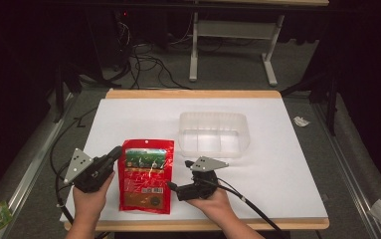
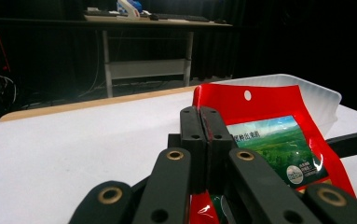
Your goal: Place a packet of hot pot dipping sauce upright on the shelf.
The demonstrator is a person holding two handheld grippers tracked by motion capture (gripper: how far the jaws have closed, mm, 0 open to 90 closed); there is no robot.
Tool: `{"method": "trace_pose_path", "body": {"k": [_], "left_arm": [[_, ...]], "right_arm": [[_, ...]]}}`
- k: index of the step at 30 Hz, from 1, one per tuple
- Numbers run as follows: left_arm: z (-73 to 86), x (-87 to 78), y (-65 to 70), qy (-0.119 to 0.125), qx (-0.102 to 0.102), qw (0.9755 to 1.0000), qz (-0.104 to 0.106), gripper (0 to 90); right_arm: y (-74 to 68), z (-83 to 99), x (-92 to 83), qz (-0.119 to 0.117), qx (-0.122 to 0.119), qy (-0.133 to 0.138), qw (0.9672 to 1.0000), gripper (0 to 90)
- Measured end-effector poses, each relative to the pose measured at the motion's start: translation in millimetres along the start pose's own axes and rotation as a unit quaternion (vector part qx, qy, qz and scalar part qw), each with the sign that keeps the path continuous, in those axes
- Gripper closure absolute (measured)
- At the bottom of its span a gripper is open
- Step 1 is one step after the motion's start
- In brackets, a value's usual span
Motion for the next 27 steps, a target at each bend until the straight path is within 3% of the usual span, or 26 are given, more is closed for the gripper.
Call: {"method": "trace_pose_path", "body": {"k": [6, 13, 19, 21, 23, 24, 27], "left_arm": [[-1.1, -1.4, 1.7, 0.002, 0.003, 1.0000, 0.003, 89.5], [-0.7, -1.7, 0.3, 0.003, 0.000, 1.0000, 0.004, 89.4], [1.0, -0.7, -2.4, -0.001, -0.001, 1.0000, -0.001, 89.3], [1.8, -0.5, -4.0, -0.004, -0.003, 1.0000, -0.004, 89.2], [3.4, 0.2, -6.3, -0.007, -0.006, 0.9999, -0.007, 89.0], [3.4, 0.2, -6.3, -0.007, -0.006, 0.9999, -0.007, 88.8], [5.6, -0.3, -12.8, -0.009, -0.022, 0.9996, -0.017, 85.7]], "right_arm": [[-8.7, -8.1, 17.6, -0.014, -0.001, 0.000, 0.9999, 10.2], [-11.1, -9.5, 33.1, -0.030, 0.018, -0.007, 0.9994, 19.1], [-14.9, -9.1, 33.9, -0.042, 0.018, 0.003, 0.9989, 48.0], [-17.1, -9.3, 33.5, -0.048, 0.015, 0.004, 0.9987, 61.8], [-19.2, -9.6, 32.8, -0.048, 0.009, 0.009, 0.9988, 85.8], [-20.4, -10.5, 31.7, -0.048, 0.000, 0.012, 0.9988, 90.0], [-25.5, -12.0, 30.9, -0.040, -0.022, 0.016, 0.9988, 90.0]]}}
Point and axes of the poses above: each handheld gripper's, and its own axes: x roughly forward along the jaws, z roughly out of its underside, y roughly to its right, the point moved 4 cm from there along x, roughly forward along the jaws, and after that the axes turned 12 degrees about -x, right-handed, at the moved point
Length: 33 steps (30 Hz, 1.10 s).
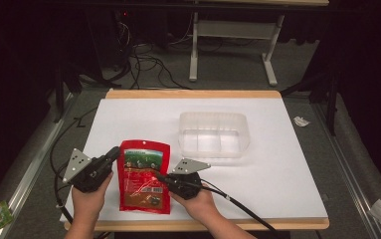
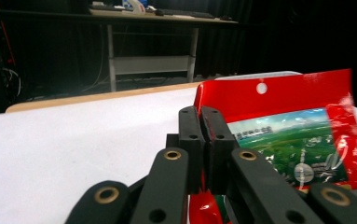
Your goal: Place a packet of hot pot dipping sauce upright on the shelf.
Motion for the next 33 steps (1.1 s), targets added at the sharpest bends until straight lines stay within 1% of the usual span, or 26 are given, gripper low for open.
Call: {"method": "trace_pose_path", "body": {"k": [1, 2, 4, 5, 7, 8, 9, 10, 11, 12, 14, 15, 16, 18, 19, 20, 22, 23, 25, 26, 27, 28, 33], "left_arm": [[1.1, 0.4, -2.5, -0.003, -0.011, 0.9999, -0.001, 82.7], [3.3, 0.8, -5.2, -0.011, -0.019, 0.9998, 0.000, 77.7], [10.4, 2.5, -10.6, -0.036, -0.025, 0.9990, 0.003, 59.5], [14.5, 3.0, -13.3, -0.045, -0.032, 0.9985, 0.003, 52.2], [22.9, 2.1, -18.8, -0.060, -0.052, 0.9967, 0.014, 45.1], [27.6, 2.1, -21.3, -0.068, -0.064, 0.9955, 0.015, 42.9], [32.9, 2.7, -23.4, -0.080, -0.076, 0.9938, 0.017, 41.0], [38.8, 4.6, -25.0, -0.093, -0.086, 0.9917, 0.020, 40.4], [45.1, 6.5, -26.3, -0.111, -0.096, 0.9889, 0.024, 39.8], [50.7, 8.6, -27.1, -0.125, -0.110, 0.9856, 0.031, 39.2], [57.4, 10.8, -27.7, -0.149, -0.137, 0.9777, 0.057, 40.4], [58.7, 10.8, -26.8, -0.153, -0.146, 0.9750, 0.069, 43.8], [59.2, 9.5, -25.6, -0.155, -0.144, 0.9739, 0.081, 50.1], [58.5, 7.7, -22.3, -0.157, -0.140, 0.9733, 0.092, 60.7], [57.6, 6.7, -20.5, -0.154, -0.136, 0.9741, 0.094, 66.0], [56.1, 5.3, -19.0, -0.150, -0.129, 0.9757, 0.094, 73.1], [52.6, 3.0, -14.4, -0.141, -0.118, 0.9783, 0.095, 82.4], [50.8, 2.2, -11.4, -0.138, -0.106, 0.9803, 0.094, 85.2], [47.3, 1.8, -3.3, -0.129, -0.085, 0.9841, 0.088, 87.6], [45.5, 1.3, 0.5, -0.126, -0.075, 0.9854, 0.087, 88.2], [45.5, 1.3, 0.5, -0.126, -0.075, 0.9854, 0.087, 88.4], [42.3, 0.8, 8.1, -0.116, -0.060, 0.9875, 0.088, 88.6], [35.9, 4.3, 29.3, -0.093, -0.042, 0.9904, 0.093, 89.0]], "right_arm": [[0.0, 0.1, -0.1, 0.000, -0.002, 0.001, 1.0000, 90.0], [0.1, 0.3, -0.1, 0.000, 0.001, 0.001, 1.0000, 90.0], [0.0, 0.0, 0.3, 0.002, 0.000, 0.004, 1.0000, 90.0], [-0.5, -0.1, 0.7, 0.002, -0.001, 0.005, 1.0000, 90.0], [-0.6, 0.9, 1.1, 0.004, -0.001, 0.005, 1.0000, 90.0], [-0.6, 1.3, 1.0, 0.005, -0.001, 0.006, 1.0000, 90.0], [-0.7, 1.5, 0.8, 0.005, 0.000, 0.006, 1.0000, 90.0], [-0.8, 1.4, 0.8, 0.005, -0.002, 0.009, 0.9999, 90.0], [-1.2, 1.2, 0.4, 0.005, -0.001, 0.010, 0.9999, 90.0], [-1.6, 0.9, 0.0, 0.005, -0.002, 0.009, 0.9999, 90.0], [-2.3, 0.4, -0.4, 0.005, -0.002, 0.009, 0.9999, 90.0], [-2.4, 0.4, -0.4, 0.006, -0.002, 0.008, 1.0000, 90.0], [-2.5, 0.4, -0.4, 0.006, -0.002, 0.008, 0.9999, 90.0], [-3.1, 0.2, -1.0, 0.004, 0.001, 0.010, 0.9999, 90.0], [-3.3, -0.1, -1.4, 0.004, 0.001, 0.011, 0.9999, 90.0], [-3.8, -0.6, -2.2, 0.004, 0.001, 0.012, 0.9999, 90.0], [-4.3, -2.0, -4.9, 0.005, 0.003, 0.016, 0.9999, 90.0], [-4.0, -3.0, -6.9, 0.005, 0.002, 0.020, 0.9998, 90.0], [-3.6, -5.4, -11.8, 0.006, 0.004, 0.027, 0.9996, 90.0], [-3.2, -6.7, -14.7, 0.008, 0.003, 0.031, 0.9995, 90.0], [-2.9, -7.9, -18.2, 0.011, 0.005, 0.033, 0.9994, 90.0], [-2.1, -9.1, -21.8, 0.013, 0.003, 0.036, 0.9992, 90.0], [4.6, -13.1, -42.2, 0.024, 0.002, 0.051, 0.9984, 90.0]]}}
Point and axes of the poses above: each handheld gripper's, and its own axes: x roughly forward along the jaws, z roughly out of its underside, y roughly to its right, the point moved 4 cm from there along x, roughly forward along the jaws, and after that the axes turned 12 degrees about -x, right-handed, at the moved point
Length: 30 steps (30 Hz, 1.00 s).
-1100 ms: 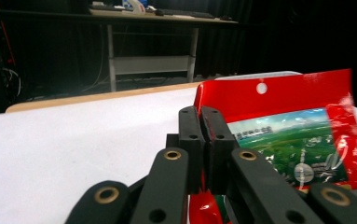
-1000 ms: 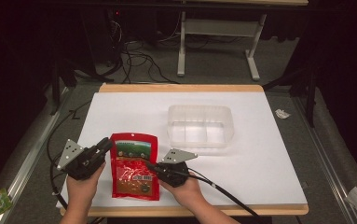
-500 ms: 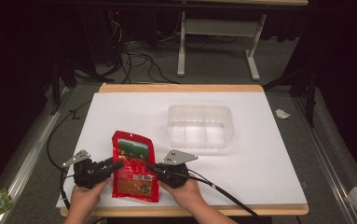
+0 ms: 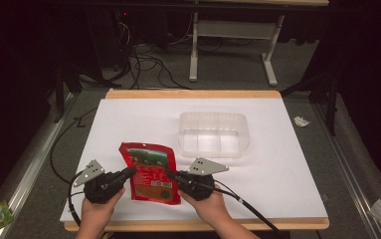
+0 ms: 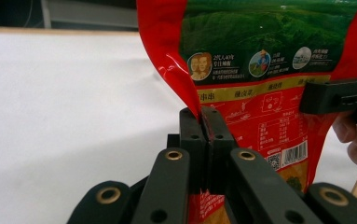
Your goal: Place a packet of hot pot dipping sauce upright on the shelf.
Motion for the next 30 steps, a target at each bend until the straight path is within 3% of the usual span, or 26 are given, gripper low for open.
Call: {"method": "trace_pose_path", "body": {"k": [5, 12, 22, 30], "left_arm": [[-4.4, 15.0, 19.3, 0.013, 0.016, 0.9997, 0.011, 89.1], [-4.3, 39.7, 45.8, 0.013, 0.049, 0.9982, 0.031, 89.1], [-2.8, 70.3, 75.4, 0.018, 0.067, 0.9961, 0.054, 89.2], [0.7, 98.4, 102.4, 0.019, 0.093, 0.9924, 0.079, 89.2]], "right_arm": [[10.6, -1.3, -21.9, 0.018, -0.004, 0.013, 0.9997, 90.0], [26.3, 7.6, -55.1, 0.044, 0.005, 0.022, 0.9988, 90.0], [45.4, 20.8, -95.9, 0.082, 0.014, 0.027, 0.9961, 90.0], [59.1, 28.6, -127.2, 0.109, 0.013, 0.028, 0.9936, 90.0]]}}
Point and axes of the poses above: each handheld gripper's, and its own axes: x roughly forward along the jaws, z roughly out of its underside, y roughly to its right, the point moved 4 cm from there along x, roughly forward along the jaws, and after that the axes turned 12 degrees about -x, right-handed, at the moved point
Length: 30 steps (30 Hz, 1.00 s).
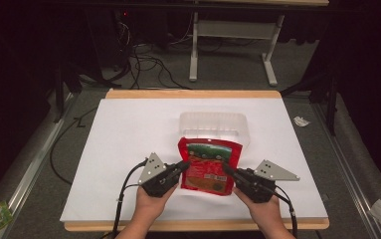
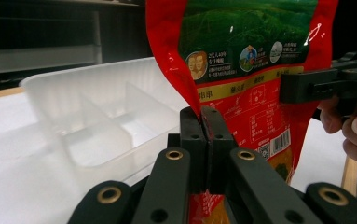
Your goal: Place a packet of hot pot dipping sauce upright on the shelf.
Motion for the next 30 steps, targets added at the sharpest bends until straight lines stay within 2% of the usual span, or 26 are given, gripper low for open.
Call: {"method": "trace_pose_path", "body": {"k": [4, 8, 15, 20, 24, 28, 30], "left_arm": [[0.8, 9.1, 8.5, -0.003, 0.009, 0.9999, 0.010, 89.2], [2.7, 11.8, 11.6, -0.007, 0.017, 0.9998, 0.009, 89.2], [10.5, 10.5, 4.1, -0.015, 0.018, 0.9997, -0.004, 89.2], [17.7, 11.4, -1.4, -0.028, 0.019, 0.9993, -0.013, 89.1], [20.6, 11.4, -3.1, -0.033, 0.025, 0.9990, -0.016, 88.9], [22.3, 10.9, -3.7, -0.030, 0.025, 0.9991, -0.017, 88.8], [22.3, 10.2, -3.4, -0.029, 0.027, 0.9991, -0.017, 88.7]], "right_arm": [[6.7, 3.4, -12.2, 0.010, -0.007, 0.000, 0.9999, 90.0], [9.7, 7.4, -17.4, 0.015, -0.006, 0.000, 0.9999, 90.0], [7.2, 16.7, -7.4, 0.013, -0.010, -0.009, 0.9998, 90.0], [5.0, 27.6, 0.2, 0.010, -0.005, -0.030, 0.9995, 90.0], [3.3, 29.4, 1.4, 0.008, -0.009, -0.031, 0.9994, 89.7], [2.6, 30.3, 1.6, 0.005, -0.017, -0.034, 0.9993, 80.9], [2.6, 32.2, 3.6, -0.010, -0.019, -0.049, 0.9986, 73.9]]}}
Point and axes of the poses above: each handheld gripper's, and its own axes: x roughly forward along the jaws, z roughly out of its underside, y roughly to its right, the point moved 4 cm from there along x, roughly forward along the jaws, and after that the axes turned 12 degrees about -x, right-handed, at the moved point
